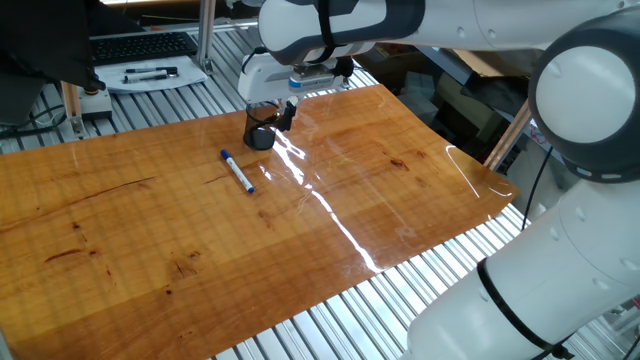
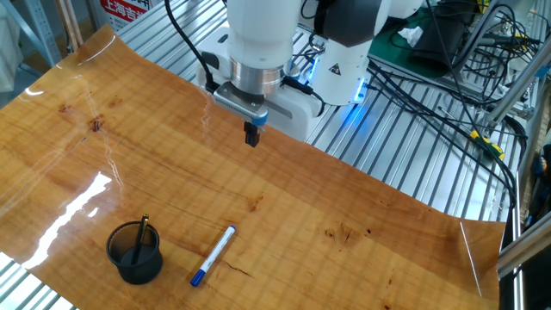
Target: Put the pen into the pen holder
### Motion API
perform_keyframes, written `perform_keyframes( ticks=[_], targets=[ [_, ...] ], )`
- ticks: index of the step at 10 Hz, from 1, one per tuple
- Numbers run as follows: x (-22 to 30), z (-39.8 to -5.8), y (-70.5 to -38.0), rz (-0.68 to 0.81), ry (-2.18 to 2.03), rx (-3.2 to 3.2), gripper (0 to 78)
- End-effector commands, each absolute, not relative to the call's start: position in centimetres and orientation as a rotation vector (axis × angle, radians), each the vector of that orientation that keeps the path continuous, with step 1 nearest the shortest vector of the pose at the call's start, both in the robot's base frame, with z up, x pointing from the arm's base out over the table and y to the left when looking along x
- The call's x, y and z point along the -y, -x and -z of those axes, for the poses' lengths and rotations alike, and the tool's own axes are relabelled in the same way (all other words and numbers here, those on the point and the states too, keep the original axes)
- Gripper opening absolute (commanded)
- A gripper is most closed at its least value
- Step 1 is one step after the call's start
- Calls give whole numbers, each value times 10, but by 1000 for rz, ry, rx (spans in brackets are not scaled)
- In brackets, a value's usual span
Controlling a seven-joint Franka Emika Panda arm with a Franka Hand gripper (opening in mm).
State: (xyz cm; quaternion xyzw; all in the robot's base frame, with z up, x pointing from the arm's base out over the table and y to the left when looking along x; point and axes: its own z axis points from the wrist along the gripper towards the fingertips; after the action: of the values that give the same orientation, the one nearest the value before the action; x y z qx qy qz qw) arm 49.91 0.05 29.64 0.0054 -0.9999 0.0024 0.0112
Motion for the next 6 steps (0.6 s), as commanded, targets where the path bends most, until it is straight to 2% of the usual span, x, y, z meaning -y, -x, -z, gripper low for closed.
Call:
perform_keyframes(
  ticks=[1, 6],
  targets=[
    [-3, -290, -502, -11, -15, 3120, 0],
    [-5, -281, -505, -11, -6, 3125, 0]
  ],
)
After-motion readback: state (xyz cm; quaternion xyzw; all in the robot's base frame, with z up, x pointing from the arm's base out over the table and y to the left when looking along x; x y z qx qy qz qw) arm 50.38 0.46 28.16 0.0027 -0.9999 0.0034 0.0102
